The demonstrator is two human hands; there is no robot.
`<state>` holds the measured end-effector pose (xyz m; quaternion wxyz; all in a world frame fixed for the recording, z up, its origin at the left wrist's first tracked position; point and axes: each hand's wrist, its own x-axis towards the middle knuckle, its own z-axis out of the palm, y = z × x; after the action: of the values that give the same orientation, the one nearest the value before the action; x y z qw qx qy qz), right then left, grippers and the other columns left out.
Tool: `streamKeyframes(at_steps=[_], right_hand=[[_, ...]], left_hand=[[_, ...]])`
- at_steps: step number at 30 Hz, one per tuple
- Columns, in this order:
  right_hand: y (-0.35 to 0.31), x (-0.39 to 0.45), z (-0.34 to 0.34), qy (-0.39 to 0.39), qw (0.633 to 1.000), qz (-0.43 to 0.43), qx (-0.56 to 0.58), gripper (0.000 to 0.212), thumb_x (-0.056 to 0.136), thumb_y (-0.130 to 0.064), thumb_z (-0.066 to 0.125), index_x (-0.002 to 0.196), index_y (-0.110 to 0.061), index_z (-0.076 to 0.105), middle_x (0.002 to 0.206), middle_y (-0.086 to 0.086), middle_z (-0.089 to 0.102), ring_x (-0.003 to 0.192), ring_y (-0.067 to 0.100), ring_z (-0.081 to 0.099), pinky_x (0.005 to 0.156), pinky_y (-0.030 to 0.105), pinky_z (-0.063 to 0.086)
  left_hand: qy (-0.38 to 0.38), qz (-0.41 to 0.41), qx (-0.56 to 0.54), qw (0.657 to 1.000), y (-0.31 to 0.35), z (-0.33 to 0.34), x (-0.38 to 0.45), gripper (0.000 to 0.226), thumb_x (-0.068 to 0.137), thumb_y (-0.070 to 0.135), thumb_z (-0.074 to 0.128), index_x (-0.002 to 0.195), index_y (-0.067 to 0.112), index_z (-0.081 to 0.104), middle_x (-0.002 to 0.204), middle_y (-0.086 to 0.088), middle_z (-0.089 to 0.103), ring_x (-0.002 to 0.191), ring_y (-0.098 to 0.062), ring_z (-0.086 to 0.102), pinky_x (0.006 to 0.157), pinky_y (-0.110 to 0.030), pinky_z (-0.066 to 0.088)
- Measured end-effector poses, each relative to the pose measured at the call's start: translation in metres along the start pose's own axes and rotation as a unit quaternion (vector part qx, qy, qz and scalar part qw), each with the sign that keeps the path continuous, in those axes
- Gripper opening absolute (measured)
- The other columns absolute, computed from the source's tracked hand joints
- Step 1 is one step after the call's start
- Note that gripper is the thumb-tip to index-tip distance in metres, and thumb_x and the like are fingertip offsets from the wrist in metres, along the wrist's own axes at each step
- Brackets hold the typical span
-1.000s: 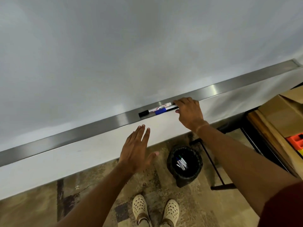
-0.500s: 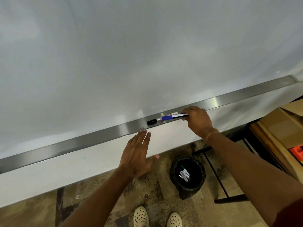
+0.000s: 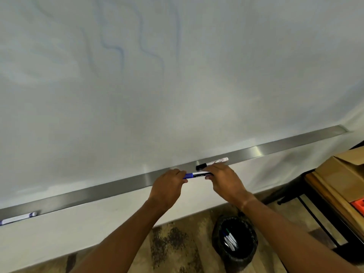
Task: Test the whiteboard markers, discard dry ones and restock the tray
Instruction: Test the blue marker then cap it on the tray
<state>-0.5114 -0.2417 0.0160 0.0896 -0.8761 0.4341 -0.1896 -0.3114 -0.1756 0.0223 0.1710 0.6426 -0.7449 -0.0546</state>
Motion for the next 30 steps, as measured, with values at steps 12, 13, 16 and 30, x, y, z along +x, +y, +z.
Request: streamKeyframes(at_steps=[12, 13, 16, 30], right_hand=[[-0.079, -0.008, 0.017, -0.010, 0.993, -0.116, -0.018, 0.025, 0.086, -0.030, 0.068, 0.108, -0.018, 0.069, 0.089, 0.000, 0.068, 0.076, 0.019, 0.062, 0.066, 0.031, 0.052], [-0.085, -0.008, 0.017, -0.015, 0.992, -0.127, -0.018, 0.023, 0.087, -0.032, 0.066, 0.106, -0.018, 0.069, 0.087, -0.001, 0.068, 0.075, 0.018, 0.061, 0.066, 0.029, 0.050], [-0.102, -0.012, 0.016, -0.021, 0.989, -0.148, -0.009, 0.016, 0.089, -0.030, 0.064, 0.098, -0.018, 0.069, 0.084, -0.002, 0.067, 0.070, 0.016, 0.059, 0.062, 0.024, 0.043], [-0.143, -0.062, 0.005, 0.069, 0.968, -0.241, -0.014, 0.015, 0.079, -0.023, 0.076, 0.091, -0.017, 0.071, 0.074, -0.002, 0.067, 0.061, 0.016, 0.057, 0.059, 0.023, 0.036]], left_hand=[[-0.005, -0.028, -0.013, 1.000, -0.031, -0.027, -0.066, 0.032, 0.097, 0.030, 0.050, 0.122, 0.013, 0.059, 0.111, -0.006, 0.063, 0.095, -0.021, 0.058, 0.083, -0.027, 0.044], [-0.005, -0.033, -0.013, 0.999, -0.031, -0.029, -0.072, 0.031, 0.097, 0.030, 0.050, 0.120, 0.013, 0.060, 0.109, -0.006, 0.063, 0.093, -0.021, 0.058, 0.082, -0.027, 0.044], [0.003, -0.042, 0.003, 0.999, -0.029, -0.038, -0.087, 0.028, 0.096, 0.028, 0.052, 0.117, 0.012, 0.062, 0.107, -0.007, 0.064, 0.090, -0.022, 0.059, 0.078, -0.026, 0.045], [0.039, -0.066, -0.014, 0.997, -0.005, -0.074, -0.161, 0.025, 0.095, 0.028, 0.054, 0.109, 0.012, 0.067, 0.094, -0.006, 0.069, 0.078, -0.020, 0.058, 0.067, -0.021, 0.033]])
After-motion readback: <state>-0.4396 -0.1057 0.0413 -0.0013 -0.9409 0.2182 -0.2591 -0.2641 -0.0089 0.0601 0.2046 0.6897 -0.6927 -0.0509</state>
